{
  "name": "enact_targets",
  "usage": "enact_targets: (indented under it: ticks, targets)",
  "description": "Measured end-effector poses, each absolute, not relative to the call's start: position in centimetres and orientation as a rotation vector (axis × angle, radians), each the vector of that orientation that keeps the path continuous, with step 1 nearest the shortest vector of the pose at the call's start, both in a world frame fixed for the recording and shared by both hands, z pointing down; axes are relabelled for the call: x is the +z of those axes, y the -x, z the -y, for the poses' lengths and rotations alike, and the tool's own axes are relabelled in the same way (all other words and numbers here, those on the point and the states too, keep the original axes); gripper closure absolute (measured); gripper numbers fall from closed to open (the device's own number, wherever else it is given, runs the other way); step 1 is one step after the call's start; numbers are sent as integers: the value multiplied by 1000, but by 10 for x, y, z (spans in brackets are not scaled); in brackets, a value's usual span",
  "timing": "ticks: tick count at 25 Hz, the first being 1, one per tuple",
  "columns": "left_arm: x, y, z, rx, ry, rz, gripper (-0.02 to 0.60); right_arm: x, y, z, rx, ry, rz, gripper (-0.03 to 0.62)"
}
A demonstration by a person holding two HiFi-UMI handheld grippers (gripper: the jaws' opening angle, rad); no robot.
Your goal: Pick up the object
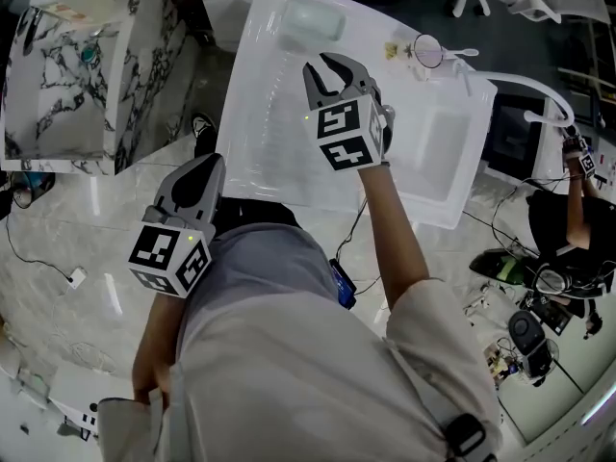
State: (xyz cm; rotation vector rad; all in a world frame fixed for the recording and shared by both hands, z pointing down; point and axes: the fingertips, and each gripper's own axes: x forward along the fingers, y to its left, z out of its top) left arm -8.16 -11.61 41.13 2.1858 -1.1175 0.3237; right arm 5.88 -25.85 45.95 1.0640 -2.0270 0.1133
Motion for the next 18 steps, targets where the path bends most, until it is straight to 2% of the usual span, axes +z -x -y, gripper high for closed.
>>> enact_targets:
  ticks: [18]
  targets:
    - [414,86,123,335,-2175,1110,575,493,-70,285,-19,-990,1879,510]
